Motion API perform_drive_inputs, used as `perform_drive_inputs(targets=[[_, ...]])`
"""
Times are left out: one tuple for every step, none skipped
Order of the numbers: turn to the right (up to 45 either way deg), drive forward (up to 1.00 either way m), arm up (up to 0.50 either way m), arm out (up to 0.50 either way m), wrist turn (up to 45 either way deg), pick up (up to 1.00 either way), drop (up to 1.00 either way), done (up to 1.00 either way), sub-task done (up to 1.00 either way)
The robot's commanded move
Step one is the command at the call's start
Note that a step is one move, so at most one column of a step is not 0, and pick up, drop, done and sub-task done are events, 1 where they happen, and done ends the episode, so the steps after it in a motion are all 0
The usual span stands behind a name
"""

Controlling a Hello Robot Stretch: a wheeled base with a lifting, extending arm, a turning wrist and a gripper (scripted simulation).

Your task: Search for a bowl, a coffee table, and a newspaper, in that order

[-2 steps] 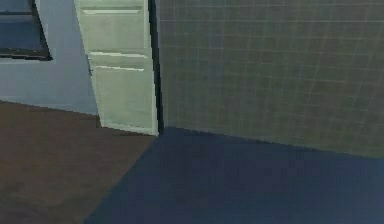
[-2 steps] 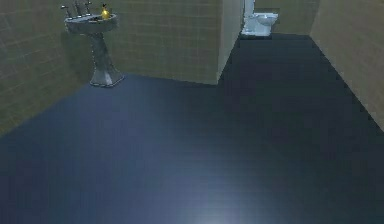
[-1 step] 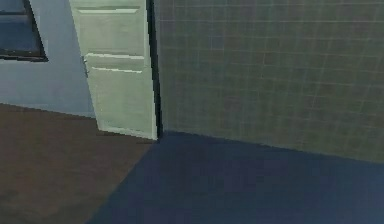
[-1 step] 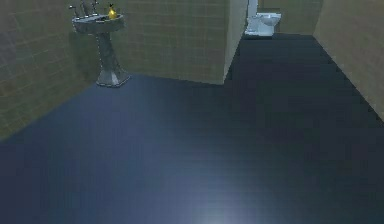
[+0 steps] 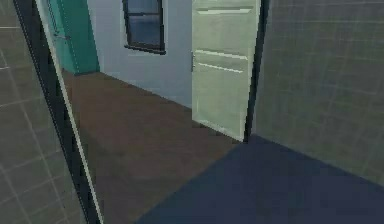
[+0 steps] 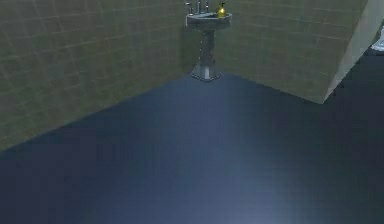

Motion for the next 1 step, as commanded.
perform_drive_inputs(targets=[[0.0, 1.0, 0.0, 0.0, 0.0, 0.0, 0.0, 0.0, 0.0]])
